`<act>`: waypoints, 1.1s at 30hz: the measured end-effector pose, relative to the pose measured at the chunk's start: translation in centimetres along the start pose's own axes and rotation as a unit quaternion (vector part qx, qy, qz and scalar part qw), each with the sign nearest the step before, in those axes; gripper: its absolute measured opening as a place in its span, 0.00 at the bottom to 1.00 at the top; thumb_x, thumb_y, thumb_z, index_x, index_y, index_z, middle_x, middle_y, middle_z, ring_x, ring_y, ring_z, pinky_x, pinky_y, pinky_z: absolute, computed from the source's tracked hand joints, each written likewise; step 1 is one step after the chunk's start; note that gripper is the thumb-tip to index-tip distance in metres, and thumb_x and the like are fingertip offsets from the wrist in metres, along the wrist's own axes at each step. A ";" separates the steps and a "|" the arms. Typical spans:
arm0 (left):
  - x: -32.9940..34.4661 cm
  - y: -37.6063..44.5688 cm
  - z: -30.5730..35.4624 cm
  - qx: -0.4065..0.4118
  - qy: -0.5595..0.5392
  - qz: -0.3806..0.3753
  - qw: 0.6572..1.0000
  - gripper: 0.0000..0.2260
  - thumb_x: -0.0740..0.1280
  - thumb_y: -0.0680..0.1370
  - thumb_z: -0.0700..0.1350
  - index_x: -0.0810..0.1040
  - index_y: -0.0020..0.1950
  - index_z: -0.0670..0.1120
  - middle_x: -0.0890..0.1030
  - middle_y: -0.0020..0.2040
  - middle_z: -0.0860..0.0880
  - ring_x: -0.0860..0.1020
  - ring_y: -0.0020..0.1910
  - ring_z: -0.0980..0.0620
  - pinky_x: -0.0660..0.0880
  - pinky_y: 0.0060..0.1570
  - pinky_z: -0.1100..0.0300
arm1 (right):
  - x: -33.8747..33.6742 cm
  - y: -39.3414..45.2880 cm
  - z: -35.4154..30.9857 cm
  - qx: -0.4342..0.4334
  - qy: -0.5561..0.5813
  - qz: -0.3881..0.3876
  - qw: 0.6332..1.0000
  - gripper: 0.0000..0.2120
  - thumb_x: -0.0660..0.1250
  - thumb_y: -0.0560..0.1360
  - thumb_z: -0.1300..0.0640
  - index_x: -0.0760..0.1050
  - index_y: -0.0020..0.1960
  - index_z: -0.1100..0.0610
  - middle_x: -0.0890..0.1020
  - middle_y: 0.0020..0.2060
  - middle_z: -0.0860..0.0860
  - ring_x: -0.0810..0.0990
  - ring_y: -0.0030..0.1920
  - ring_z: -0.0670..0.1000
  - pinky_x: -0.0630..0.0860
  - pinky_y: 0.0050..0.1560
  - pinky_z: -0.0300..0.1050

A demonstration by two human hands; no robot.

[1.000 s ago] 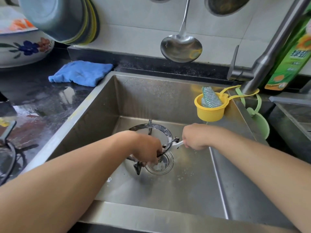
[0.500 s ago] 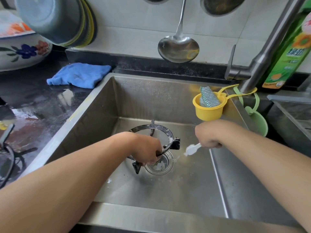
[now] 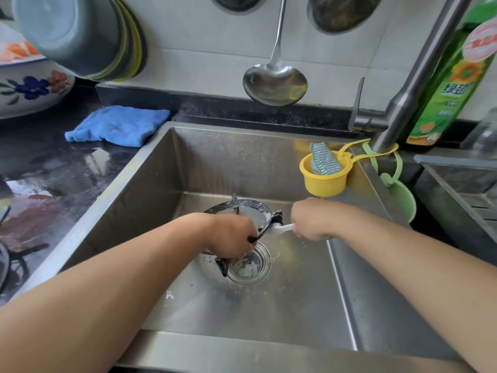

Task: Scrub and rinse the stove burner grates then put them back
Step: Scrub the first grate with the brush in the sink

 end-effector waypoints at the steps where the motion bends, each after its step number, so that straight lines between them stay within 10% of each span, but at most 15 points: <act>1: 0.1 0.0 -0.1 0.000 0.001 -0.007 1.000 0.08 0.61 0.81 0.41 0.78 0.48 0.41 0.78 0.33 0.51 0.75 0.33 0.50 0.72 0.36 0.59 | 0.2 0.7 -0.9 -0.007 -0.006 0.010 1.000 0.11 0.65 0.79 0.64 0.81 0.58 0.61 0.84 0.54 0.58 0.77 0.42 0.56 0.71 0.35 0.42; 7: 0.2 0.2 0.3 0.005 -0.019 0.015 1.000 0.08 0.61 0.80 0.40 0.79 0.48 0.42 0.78 0.33 0.52 0.76 0.35 0.49 0.74 0.39 0.58 | -0.5 -0.5 0.2 0.027 -0.002 -0.057 0.998 0.19 0.67 0.78 0.63 0.76 0.68 0.61 0.81 0.64 0.55 0.79 0.48 0.54 0.72 0.38 0.41; 11: 0.6 0.3 0.1 0.004 -0.006 -0.012 1.000 0.08 0.62 0.81 0.41 0.80 0.52 0.41 0.80 0.36 0.50 0.76 0.35 0.49 0.73 0.38 0.59 | -0.1 -2.2 2.3 0.085 0.099 -0.079 0.988 0.13 0.67 0.78 0.63 0.79 0.62 0.63 0.83 0.54 0.59 0.71 0.30 0.51 0.68 0.29 0.42; 15: 2.5 0.3 -0.1 0.000 0.048 -0.062 0.997 0.08 0.63 0.82 0.42 0.79 0.55 0.39 0.84 0.45 0.42 0.77 0.38 0.48 0.72 0.36 0.58 | -0.3 -2.1 3.8 0.086 0.269 0.062 0.957 0.03 0.62 0.80 0.64 0.74 0.50 0.60 0.77 0.34 0.54 0.76 0.28 0.51 0.76 0.29 0.43; 21: 4.0 1.1 -0.2 0.000 0.121 -0.082 0.989 0.08 0.63 0.80 0.42 0.77 0.56 0.40 0.79 0.46 0.43 0.73 0.42 0.44 0.70 0.43 0.52 | -2.0 -1.3 2.8 -0.022 0.378 0.128 0.917 0.07 0.61 0.82 0.58 0.76 0.49 0.58 0.85 0.45 0.53 0.83 0.46 0.55 0.76 0.43 0.48; 33: 2.6 1.1 -0.7 -0.029 0.099 -0.071 0.992 0.16 0.64 0.82 0.52 0.78 0.67 0.48 0.81 0.61 0.48 0.78 0.56 0.46 0.72 0.55 0.56 | -4.7 -3.0 3.8 -0.026 0.449 0.419 0.789 0.10 0.58 0.83 0.54 0.78 0.52 0.54 0.81 0.41 0.49 0.78 0.40 0.53 0.75 0.41 0.52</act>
Point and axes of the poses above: each hand's wrist, its own y-axis towards the middle knuckle, its own x-axis out of the palm, z = x × y, the point moved 3 cm from there along y, towards the middle knuckle
